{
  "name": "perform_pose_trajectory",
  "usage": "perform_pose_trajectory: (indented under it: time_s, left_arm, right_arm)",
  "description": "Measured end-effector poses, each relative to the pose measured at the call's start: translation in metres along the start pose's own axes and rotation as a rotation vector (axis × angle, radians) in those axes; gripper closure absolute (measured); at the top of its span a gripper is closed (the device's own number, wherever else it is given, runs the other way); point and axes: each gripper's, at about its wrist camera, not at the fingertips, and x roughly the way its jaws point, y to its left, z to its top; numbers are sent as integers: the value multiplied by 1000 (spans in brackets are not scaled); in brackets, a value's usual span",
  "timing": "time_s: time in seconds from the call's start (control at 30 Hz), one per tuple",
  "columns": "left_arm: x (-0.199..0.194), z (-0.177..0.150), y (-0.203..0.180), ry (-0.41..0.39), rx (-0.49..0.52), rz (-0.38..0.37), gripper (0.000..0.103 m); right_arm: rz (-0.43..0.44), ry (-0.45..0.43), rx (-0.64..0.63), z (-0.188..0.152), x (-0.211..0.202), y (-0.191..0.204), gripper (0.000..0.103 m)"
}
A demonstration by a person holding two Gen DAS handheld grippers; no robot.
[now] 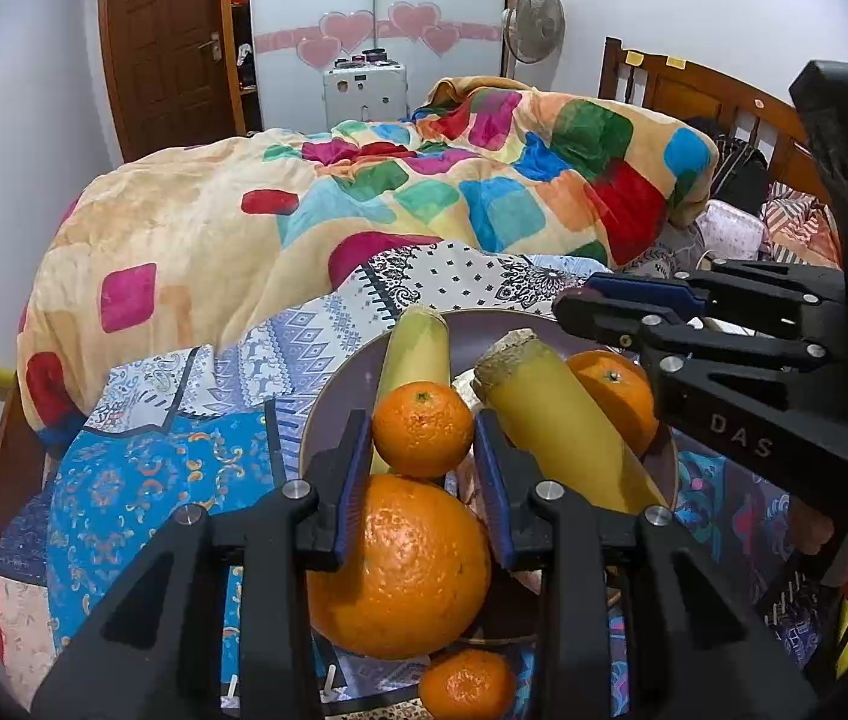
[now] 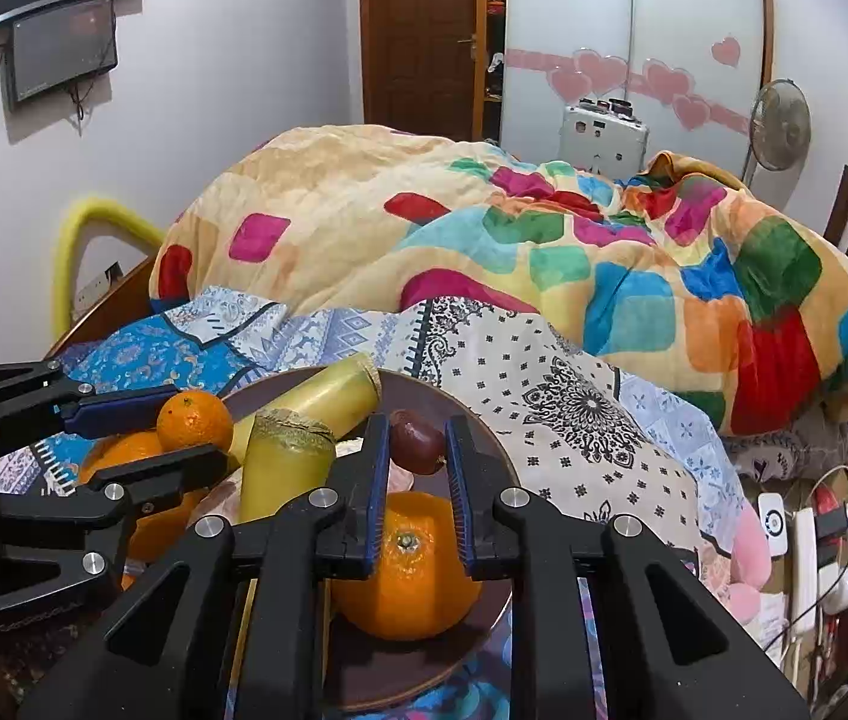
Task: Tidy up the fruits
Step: 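Grasp and set the mandarin on the plate with the left tool while the right tool places the date there, then grasp a second dark red date with the left tool while the right tool approaches a small mandarin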
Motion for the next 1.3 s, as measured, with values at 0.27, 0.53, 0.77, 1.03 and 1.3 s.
perform_pose_trajectory:
  time_s: [0.27,0.53,0.77,1.03,1.3]
  left_arm:
    - [-1,0,-4,-9,18,2,64]
    - [-20,0,2,-35,-16,5,64]
    - [-64,-11,10,-93,-47,39,55]
    - [-97,-41,12,-97,-81,56,51]
    - [-100,-88,8,-25,-104,55,50]
  right_arm:
    - [0,-6,-2,0,1,-1,68]
    - [7,-27,13,0,-14,-2,68]
    - [-8,-89,-11,-6,-61,10,68]
    - [12,-137,-33,-32,-109,36,62]
    - [56,-117,-41,-68,-116,65,61]
